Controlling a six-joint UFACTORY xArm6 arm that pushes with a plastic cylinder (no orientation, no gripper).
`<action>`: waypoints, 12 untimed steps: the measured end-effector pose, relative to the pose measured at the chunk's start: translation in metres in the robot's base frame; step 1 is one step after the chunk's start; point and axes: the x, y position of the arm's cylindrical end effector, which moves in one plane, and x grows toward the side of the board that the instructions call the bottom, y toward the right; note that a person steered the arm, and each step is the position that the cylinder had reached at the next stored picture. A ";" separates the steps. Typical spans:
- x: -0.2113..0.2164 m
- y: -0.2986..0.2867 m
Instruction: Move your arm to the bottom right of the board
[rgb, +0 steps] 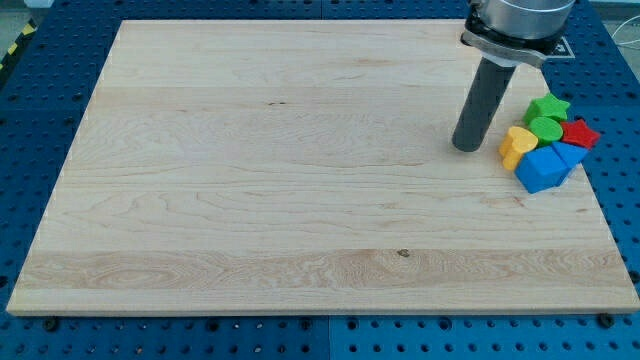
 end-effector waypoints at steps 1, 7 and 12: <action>0.000 -0.023; 0.117 -0.055; 0.166 -0.004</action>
